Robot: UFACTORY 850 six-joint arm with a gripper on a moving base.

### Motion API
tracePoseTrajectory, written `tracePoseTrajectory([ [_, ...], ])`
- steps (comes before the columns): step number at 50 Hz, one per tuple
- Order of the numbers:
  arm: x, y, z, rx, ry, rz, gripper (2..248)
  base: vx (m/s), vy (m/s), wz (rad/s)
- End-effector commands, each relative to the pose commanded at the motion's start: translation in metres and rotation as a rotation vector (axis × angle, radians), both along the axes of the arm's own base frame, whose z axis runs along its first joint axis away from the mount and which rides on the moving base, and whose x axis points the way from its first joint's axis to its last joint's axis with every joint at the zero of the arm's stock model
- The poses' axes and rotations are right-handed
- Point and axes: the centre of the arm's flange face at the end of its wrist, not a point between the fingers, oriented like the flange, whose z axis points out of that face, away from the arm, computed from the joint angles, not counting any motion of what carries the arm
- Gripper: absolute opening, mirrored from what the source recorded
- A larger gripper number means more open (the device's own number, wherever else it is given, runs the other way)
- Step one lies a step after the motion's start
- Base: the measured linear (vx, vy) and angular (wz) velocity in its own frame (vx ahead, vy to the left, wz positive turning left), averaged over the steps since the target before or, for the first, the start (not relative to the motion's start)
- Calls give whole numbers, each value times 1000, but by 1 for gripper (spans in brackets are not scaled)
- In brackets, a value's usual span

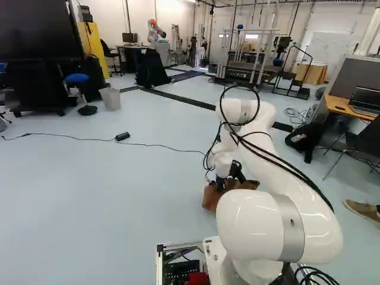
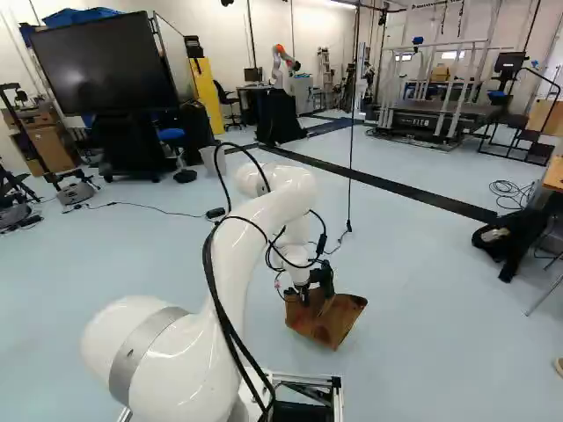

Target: Pick up the grocery bag from the ground

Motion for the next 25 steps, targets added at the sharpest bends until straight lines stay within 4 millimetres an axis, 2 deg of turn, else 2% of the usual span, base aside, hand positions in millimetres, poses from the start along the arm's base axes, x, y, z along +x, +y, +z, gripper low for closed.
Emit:
tracePoseTrajectory([
  [25,-5,2,38,-2,-9,0,28,0,0,0],
])
